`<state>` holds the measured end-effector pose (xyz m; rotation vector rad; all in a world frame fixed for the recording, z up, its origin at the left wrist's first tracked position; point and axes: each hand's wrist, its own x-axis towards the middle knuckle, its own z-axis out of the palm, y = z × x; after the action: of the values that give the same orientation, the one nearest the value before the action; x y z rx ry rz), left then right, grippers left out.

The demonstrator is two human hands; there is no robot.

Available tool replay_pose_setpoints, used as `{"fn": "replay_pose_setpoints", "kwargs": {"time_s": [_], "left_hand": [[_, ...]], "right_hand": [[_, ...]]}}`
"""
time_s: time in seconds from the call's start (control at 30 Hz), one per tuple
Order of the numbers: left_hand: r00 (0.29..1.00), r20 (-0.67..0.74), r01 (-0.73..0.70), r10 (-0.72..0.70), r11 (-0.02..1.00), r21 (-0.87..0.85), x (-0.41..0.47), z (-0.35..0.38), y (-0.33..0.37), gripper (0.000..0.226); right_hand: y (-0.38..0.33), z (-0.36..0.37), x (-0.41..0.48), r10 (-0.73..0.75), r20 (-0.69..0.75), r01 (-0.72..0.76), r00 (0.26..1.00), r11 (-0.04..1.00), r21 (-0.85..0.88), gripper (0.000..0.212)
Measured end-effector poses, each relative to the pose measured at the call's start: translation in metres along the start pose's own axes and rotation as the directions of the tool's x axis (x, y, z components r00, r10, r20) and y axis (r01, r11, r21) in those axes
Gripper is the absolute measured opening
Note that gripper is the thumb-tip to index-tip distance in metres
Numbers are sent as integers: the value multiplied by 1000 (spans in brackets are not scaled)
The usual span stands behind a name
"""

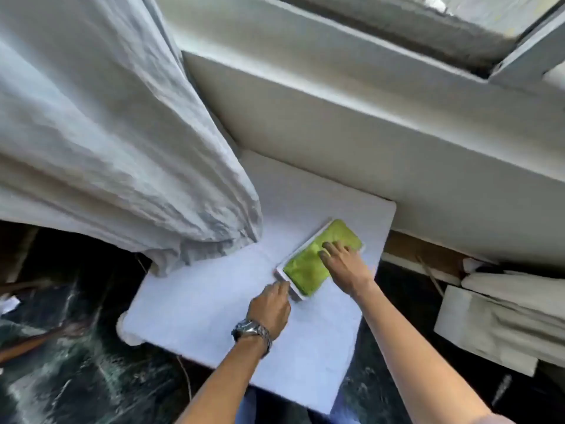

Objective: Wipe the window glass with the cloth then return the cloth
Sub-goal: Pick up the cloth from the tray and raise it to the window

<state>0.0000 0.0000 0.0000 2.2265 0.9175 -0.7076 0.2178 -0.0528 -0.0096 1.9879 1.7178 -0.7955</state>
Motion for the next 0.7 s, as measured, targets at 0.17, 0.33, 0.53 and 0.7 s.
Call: {"fn": "replay_pose_setpoints", "kwargs": {"time_s": [0.17, 0.33, 0.53, 0.7], "left_hand": [[974, -205, 82, -95, 994, -72, 80, 34, 23, 51], [958, -102, 275, -267, 959, 68, 96, 42, 37, 36], [960, -63, 172, -272, 756, -632, 56, -31, 32, 9], [924, -265, -105, -277, 481, -870, -4, -163, 57, 16]], "right_hand": [[27, 33, 48, -57, -71, 53, 996, 997, -63, 50], [36, 17, 44, -129, -133, 86, 983, 954, -287, 21], [64, -30, -5, 44, 110, -41, 993, 999, -30, 60], [72, -135, -89, 131, 173, -191, 976, 895, 404, 24]]}}
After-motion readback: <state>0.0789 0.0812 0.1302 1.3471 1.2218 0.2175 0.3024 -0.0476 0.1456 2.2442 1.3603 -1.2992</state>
